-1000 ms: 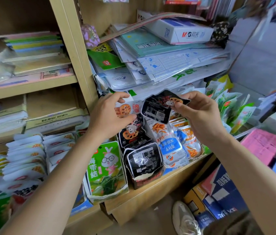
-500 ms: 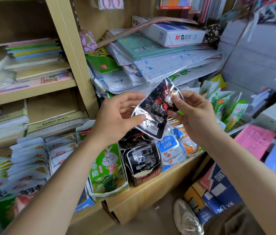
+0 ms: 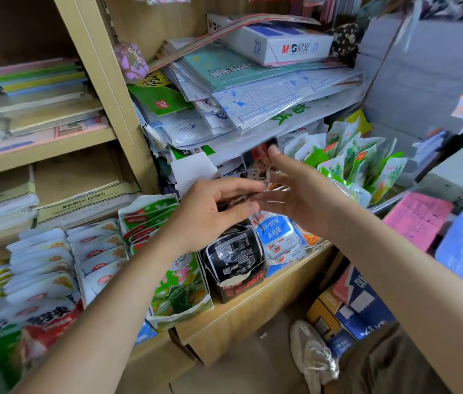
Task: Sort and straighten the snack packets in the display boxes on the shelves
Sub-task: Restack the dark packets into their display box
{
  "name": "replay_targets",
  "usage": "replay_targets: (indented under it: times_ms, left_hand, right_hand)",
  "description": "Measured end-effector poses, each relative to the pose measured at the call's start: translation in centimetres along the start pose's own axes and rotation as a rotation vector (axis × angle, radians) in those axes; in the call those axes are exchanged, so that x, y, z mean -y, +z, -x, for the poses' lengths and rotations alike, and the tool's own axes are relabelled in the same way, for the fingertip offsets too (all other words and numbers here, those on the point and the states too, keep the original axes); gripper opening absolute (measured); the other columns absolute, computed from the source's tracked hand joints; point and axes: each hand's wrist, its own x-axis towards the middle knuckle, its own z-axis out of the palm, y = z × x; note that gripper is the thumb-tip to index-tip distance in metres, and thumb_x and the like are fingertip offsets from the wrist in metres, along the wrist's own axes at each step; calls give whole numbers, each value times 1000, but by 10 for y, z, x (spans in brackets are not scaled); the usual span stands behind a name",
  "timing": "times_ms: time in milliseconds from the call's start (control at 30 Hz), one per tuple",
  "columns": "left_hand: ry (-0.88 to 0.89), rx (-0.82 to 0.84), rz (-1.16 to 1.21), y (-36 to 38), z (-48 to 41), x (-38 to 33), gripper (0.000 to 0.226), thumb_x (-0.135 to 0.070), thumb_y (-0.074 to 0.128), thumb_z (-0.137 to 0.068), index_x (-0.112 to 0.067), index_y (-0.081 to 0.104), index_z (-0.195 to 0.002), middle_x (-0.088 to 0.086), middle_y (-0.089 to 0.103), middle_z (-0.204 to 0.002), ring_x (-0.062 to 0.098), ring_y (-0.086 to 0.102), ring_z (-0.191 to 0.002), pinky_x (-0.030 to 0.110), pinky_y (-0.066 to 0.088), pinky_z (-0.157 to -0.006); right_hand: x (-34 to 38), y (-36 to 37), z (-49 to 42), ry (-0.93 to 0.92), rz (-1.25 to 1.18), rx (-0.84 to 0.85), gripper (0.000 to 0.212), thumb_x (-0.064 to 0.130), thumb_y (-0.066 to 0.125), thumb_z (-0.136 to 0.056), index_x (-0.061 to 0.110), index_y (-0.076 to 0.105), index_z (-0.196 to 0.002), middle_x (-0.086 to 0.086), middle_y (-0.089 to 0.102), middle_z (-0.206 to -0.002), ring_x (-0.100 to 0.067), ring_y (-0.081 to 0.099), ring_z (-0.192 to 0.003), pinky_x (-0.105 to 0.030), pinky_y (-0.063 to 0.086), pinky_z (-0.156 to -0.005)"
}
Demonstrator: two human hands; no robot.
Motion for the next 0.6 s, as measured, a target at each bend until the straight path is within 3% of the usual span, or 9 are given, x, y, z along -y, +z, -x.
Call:
replay_targets:
  times_ms: [100,167,233,300,433,533,600]
  left_hand:
    - [-12,118,39,-10,3,1,47,-11,74,-88,-20,61,-132,-5,65,-134,9,60,-127,28,45,-110]
    - [2,69,41,-27,5,0,46,-11,73,-88,-16,62,-132,-2,68,-130,15,63,-124,34,49,-107]
    - [9,5,-87,-47,8,3,39,-12,74,-86,-20,67,-124,-5,73,-118,13,67,-115,38,52,-99]
    - [-45,41,-280,-62,15,8,36,-17,82,-83,-29,71,-116,-15,75,-109,5,67,-109,35,51,-95]
    - [-181,201,-435,-60,31,22,43,-35,90,-70,-39,74,-109,-29,70,-104,-4,63,-104,12,44,-85]
    - [-151,189,-472,-57,32,26,40,-44,88,-69,-39,75,-106,-28,69,-98,-1,65,-97,20,50,-83]
    - [-107,146,-559,-56,31,26,37,-50,80,-68,-43,75,-104,-29,68,-93,-2,65,-90,24,52,-77]
  right_hand:
    - [-8,-5,-7,-49,34,-40,25,9,66,-93,3,56,-115,-18,64,-104,-33,68,-83,-41,59,-74]
    - [-9,-8,-10,-90,63,-94,24,-4,57,-94,6,59,-117,-17,71,-104,-33,72,-87,-44,60,-75]
    - [-7,-14,-12,-143,72,-142,29,-7,55,-95,10,58,-118,-17,72,-107,-35,73,-92,-47,60,-77]
    - [-4,-21,-14,-196,90,-159,31,-8,55,-95,12,58,-119,-16,72,-107,-34,73,-95,-47,61,-76]
    - [-2,-28,-13,-310,115,-127,28,-6,56,-96,17,61,-110,-10,74,-98,-33,72,-97,-47,59,-81]
    - [0,-26,-12,-398,103,-85,30,-7,54,-96,15,59,-115,-7,74,-98,-30,72,-100,-48,59,-82]
    - [1,-23,-11,-433,110,-82,29,-7,54,-97,16,58,-114,0,74,-91,-23,73,-93,-41,59,-76]
